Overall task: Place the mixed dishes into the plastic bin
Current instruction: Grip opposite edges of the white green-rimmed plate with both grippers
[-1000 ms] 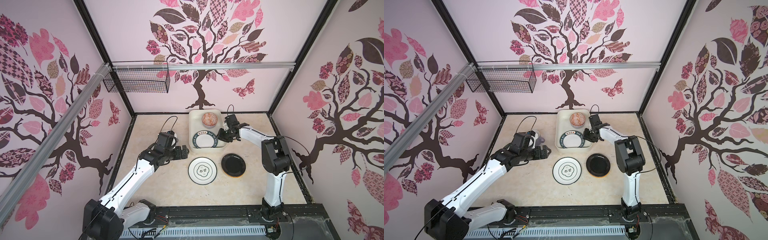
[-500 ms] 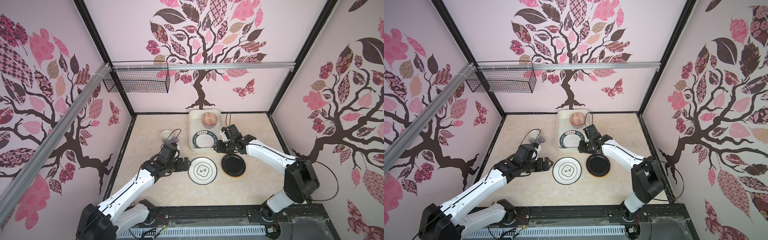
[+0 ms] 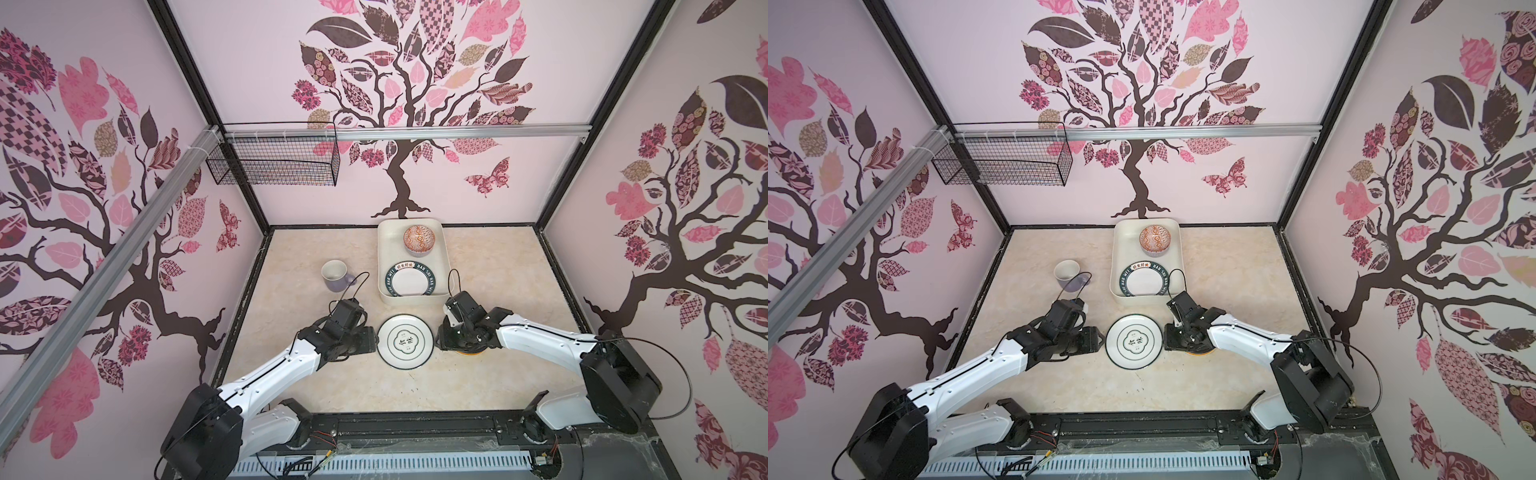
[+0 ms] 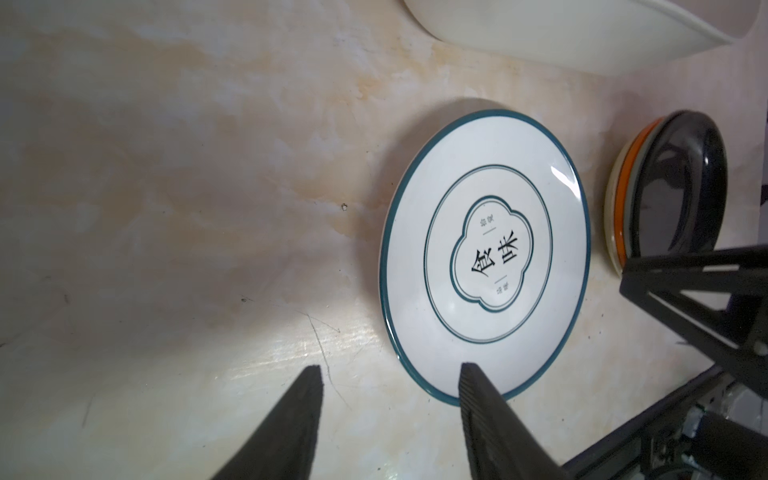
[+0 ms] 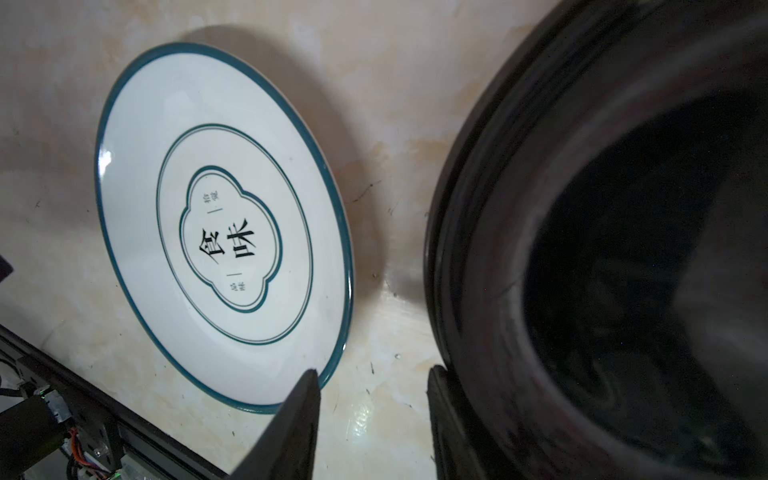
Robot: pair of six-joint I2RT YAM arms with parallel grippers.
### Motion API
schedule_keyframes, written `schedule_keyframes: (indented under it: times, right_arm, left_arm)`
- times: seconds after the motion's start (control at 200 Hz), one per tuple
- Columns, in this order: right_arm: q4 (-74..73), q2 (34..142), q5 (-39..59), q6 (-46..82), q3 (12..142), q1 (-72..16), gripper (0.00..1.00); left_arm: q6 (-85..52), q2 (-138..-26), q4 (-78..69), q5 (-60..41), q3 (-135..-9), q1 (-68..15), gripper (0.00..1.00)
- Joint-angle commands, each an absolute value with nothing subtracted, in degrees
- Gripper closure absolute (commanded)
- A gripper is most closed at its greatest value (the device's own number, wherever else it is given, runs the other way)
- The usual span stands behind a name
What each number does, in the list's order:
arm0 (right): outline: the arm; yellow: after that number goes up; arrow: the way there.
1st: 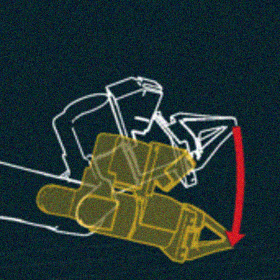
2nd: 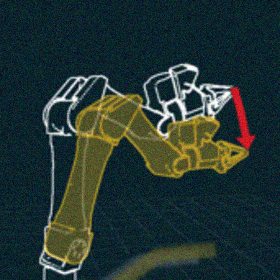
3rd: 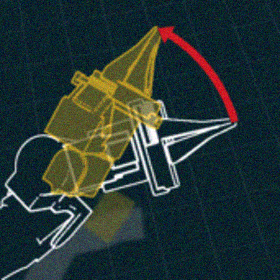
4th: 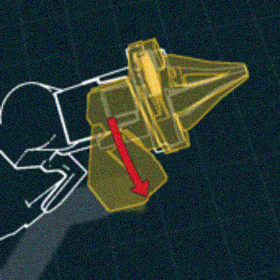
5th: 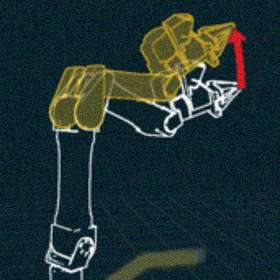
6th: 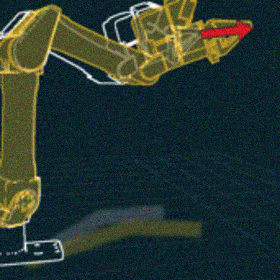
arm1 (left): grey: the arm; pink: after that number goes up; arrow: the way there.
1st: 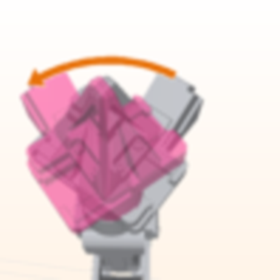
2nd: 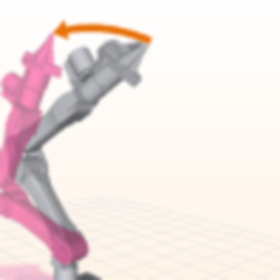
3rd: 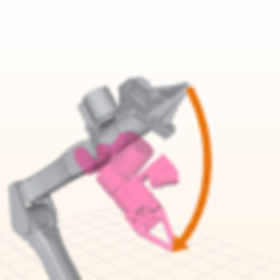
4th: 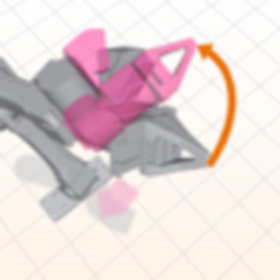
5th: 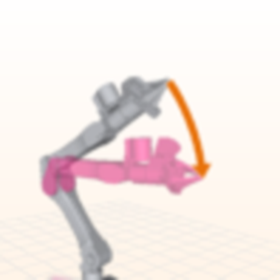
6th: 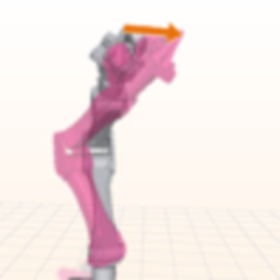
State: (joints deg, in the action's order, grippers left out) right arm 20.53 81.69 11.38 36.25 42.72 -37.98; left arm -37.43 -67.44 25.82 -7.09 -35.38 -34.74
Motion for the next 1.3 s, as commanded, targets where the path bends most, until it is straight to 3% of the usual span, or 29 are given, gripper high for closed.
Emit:
schedule_keyframes:
  times: [0.0, 1.08, 1.296]
  right_arm:
    - [17.81, 80.8, 12.32, 37.81, 42.32, -38.56, 0.54]
    - [10.89, 92.07, 17.67, 38.32, 44.73, -38.78, 0.55]
    - [10.37, 92.12, 18.8, 38.35, 45.78, -38.86, 0.66]
  left_arm:
    - [-37.45, -70.34, 22.19, -7.02, -33.49, -35.08, 0.54]
    - [-35.99, -82.14, 16.91, -9.05, -34.63, -35.17, 0.77]
    - [-35.8, -82.14, 16.79, -9.37, -34.67, -35.22, 0.77]
